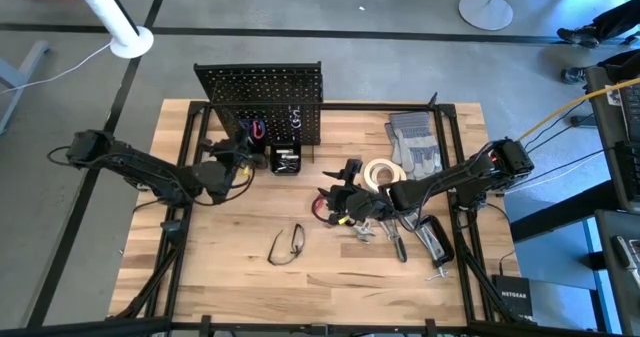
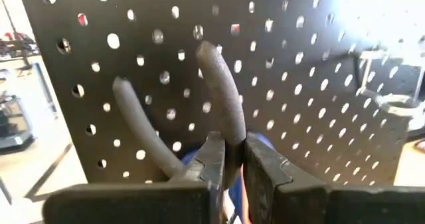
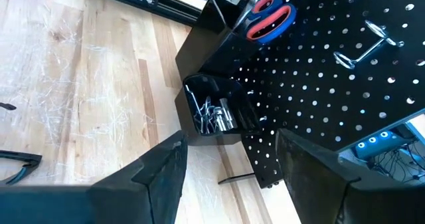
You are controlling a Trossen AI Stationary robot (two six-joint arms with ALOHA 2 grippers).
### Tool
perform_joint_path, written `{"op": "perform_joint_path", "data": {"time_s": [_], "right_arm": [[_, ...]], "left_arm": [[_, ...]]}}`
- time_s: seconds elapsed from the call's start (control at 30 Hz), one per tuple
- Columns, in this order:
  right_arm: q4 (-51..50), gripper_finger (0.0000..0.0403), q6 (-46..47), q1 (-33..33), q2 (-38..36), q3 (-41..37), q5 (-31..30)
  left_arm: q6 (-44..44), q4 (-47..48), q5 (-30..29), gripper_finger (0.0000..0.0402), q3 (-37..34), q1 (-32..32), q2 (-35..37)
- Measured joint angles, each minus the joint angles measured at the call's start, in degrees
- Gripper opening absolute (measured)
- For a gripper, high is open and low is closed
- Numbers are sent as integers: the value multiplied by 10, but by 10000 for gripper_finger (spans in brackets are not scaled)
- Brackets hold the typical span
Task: Hang tools onto peg board
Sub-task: Put the pliers into the left pegboard organizer bin
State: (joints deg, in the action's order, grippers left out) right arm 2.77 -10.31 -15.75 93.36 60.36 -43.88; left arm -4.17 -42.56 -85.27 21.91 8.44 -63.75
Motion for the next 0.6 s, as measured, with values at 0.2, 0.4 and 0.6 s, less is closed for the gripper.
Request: {"op": "perform_joint_path", "data": {"time_s": [0.2, 0.4, 0.6], "right_arm": [[0, 230, 0, 0, 0, 0, 0], [0, 230, 0, 0, 0, 0, 0], [0, 230, 0, 0, 0, 0, 10]], "left_arm": [[124, 137, 13, 21, 0, -3, -15], [200, 173, 54, 22, 0, -3, -45], [235, 169, 102, 51, 0, -12, -51]]}}
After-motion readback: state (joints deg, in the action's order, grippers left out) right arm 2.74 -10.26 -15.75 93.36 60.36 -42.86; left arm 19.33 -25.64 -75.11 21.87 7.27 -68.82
